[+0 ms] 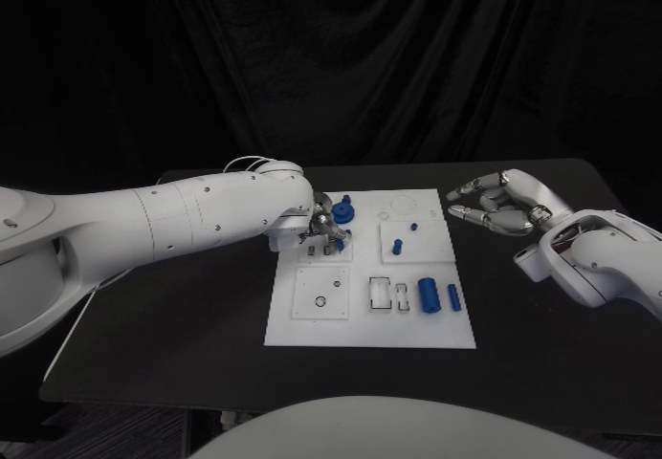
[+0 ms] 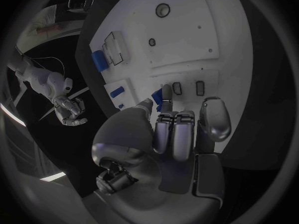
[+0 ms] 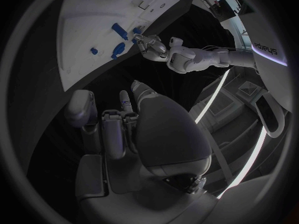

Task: Assemble the parts on the task board

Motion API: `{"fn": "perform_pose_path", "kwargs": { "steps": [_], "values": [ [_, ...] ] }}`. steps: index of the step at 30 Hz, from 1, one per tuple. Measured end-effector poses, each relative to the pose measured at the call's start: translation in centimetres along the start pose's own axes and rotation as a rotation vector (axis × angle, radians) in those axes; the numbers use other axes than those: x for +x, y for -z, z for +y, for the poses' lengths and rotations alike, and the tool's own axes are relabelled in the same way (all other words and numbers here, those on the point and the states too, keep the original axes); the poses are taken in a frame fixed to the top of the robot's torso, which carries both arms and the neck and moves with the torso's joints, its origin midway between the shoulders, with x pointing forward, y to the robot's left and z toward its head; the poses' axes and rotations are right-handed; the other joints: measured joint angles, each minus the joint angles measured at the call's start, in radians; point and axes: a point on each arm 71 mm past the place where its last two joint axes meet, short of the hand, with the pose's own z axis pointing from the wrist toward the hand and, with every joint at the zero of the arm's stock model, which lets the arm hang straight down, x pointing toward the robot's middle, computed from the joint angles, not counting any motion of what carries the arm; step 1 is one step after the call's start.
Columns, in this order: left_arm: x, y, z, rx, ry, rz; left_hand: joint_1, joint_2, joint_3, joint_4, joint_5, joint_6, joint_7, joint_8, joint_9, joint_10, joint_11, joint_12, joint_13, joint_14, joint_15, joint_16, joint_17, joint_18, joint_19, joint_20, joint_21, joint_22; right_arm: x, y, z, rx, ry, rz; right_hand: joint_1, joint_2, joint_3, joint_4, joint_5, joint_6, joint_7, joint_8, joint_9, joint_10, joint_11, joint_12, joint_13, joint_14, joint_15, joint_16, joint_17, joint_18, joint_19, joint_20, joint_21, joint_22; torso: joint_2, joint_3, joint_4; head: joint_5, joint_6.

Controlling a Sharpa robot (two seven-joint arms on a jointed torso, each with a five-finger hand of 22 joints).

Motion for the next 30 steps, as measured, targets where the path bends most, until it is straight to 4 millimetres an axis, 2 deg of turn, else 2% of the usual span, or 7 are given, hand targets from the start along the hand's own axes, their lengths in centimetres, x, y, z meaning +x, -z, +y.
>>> {"fn": "perform_pose_path", "kwargs": {
  "steps": [18,26,30],
  "values": [
    [0.14,-0.19,0.06,-0.002,0.001,0.003,0.008,0.0,0.01,-0.016,0.012,0.004,0.004,-0.015,0.0,0.0,0.0,0.0,0.0,0.0,0.0,0.0,0.0,0.0,0.0,0.0,-0.007,-0.003,0.09,-0.07,-0.08,0.008,-0.002,0.009,0.0,0.0,0.0,0.0,0.0,0.0,0.0,0.0,0.0,0.0,0.0,0.0,0.0,0.0,0.0,0.0,0.0,0.0,0.0,0.0,0.0,0.0,-0.001,-0.0011,-0.0001,0.002,0.0],
    [0.07,-0.23,0.1,0.001,0.003,0.001,0.008,0.0,0.024,-0.029,0.048,0.004,0.004,-0.033,0.004,0.0,0.0,0.0,0.0,0.0,0.0,0.0,0.0,0.0,-0.004,0.004,-0.011,-0.006,0.09,-0.05,-0.16,0.015,-0.003,0.012,0.0,0.0,0.0,0.0,0.004,0.0,0.0,0.004,-0.002,0.0,0.0,0.0,0.0,0.0,0.0,0.0,0.0,0.0,0.0,0.0,0.0,0.0,-0.002,-0.0014,0.0011,-0.002,0.0],
    [0.05,-0.23,0.09,0.006,0.004,-0.001,0.022,-0.002,0.048,-0.053,0.065,0.004,0.004,-0.048,0.008,0.0,0.0,0.0,0.0,0.0,0.0,0.0,0.0,0.0,-0.004,0.003,-0.018,-0.008,0.09,-0.05,-0.2,0.019,-0.003,0.013,0.0,0.0,0.0,0.0,0.004,0.0,0.0,0.004,-0.002,0.0,0.0,0.0,0.0,0.0,0.0,0.0,0.0,0.0,0.0,0.0,0.0,0.0,-0.002,-0.0016,0.0011,-0.002,0.0]
  ]
}}
